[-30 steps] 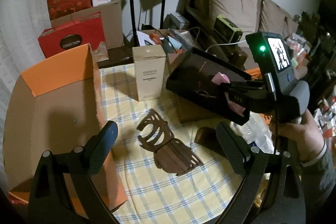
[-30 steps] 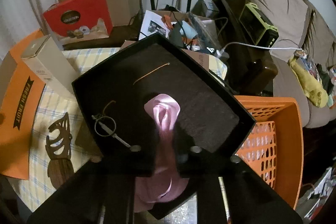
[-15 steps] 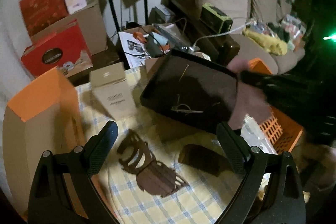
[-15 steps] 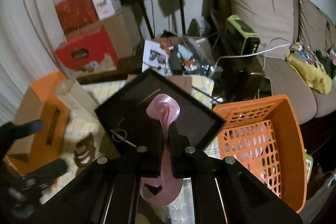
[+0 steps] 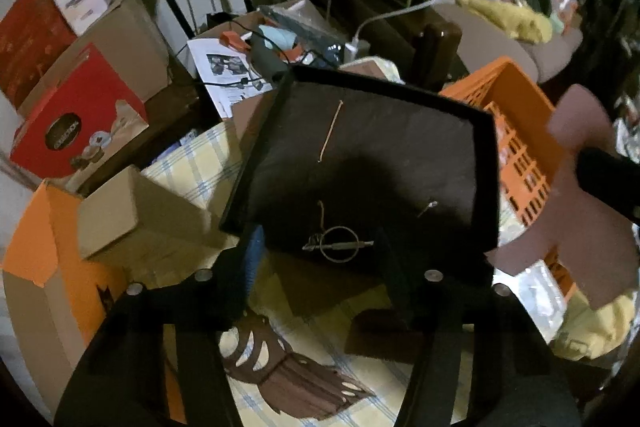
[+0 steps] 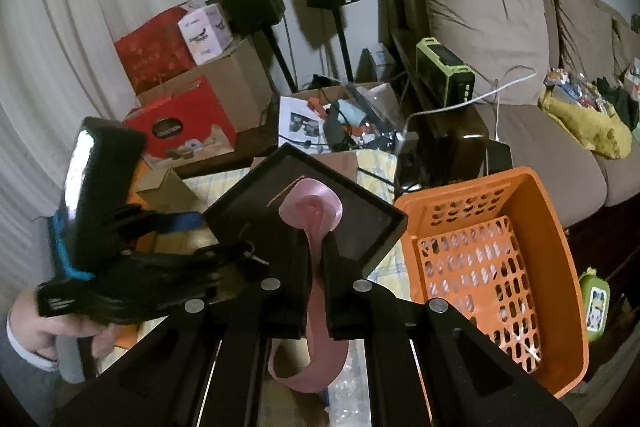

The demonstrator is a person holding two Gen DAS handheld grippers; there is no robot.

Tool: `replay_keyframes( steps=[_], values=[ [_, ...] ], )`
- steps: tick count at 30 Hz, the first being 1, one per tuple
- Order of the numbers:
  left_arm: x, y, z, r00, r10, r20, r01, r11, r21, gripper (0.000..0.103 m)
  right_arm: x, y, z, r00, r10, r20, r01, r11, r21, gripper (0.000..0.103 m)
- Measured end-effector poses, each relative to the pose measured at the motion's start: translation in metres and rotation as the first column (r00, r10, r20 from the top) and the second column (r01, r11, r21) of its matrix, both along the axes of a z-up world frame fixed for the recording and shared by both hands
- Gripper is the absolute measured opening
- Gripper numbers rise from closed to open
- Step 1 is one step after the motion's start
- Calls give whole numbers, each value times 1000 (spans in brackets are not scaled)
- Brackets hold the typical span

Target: Organize objects

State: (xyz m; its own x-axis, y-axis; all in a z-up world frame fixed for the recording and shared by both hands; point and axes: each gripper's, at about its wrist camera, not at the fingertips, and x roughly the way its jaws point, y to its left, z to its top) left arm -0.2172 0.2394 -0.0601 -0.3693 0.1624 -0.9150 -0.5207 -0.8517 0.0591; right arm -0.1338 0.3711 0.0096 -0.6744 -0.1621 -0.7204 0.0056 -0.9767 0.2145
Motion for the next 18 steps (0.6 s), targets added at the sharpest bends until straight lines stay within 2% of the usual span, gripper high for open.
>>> replay_keyframes(
  steps=[2,5,12,16,18],
  values=[
    [-5,5,-8,1000,-11,20,11,1000,-17,44,1,-1,-1,1000,1,3,-1,1000,-3,5],
    [-11,10,-17,1000,-8,23,10,999,-53,43,3,-2,-2,1000,4,5,-4,1000,0,5],
    [-14,18,-23,999,-29,32,31,998,-55,29,6,-3,-7,1000,4,12,-4,1000,3,6],
    [-12,22,-24,997,-54,60,55,998,-25,7,8,-2,-8,1000,1,15,-1,1000,0,6],
    [-9,26,-24,997,-63,55,65,997,-33,2,9,-1,-8,1000,-1,15,1,1000,-2,6]
  ],
)
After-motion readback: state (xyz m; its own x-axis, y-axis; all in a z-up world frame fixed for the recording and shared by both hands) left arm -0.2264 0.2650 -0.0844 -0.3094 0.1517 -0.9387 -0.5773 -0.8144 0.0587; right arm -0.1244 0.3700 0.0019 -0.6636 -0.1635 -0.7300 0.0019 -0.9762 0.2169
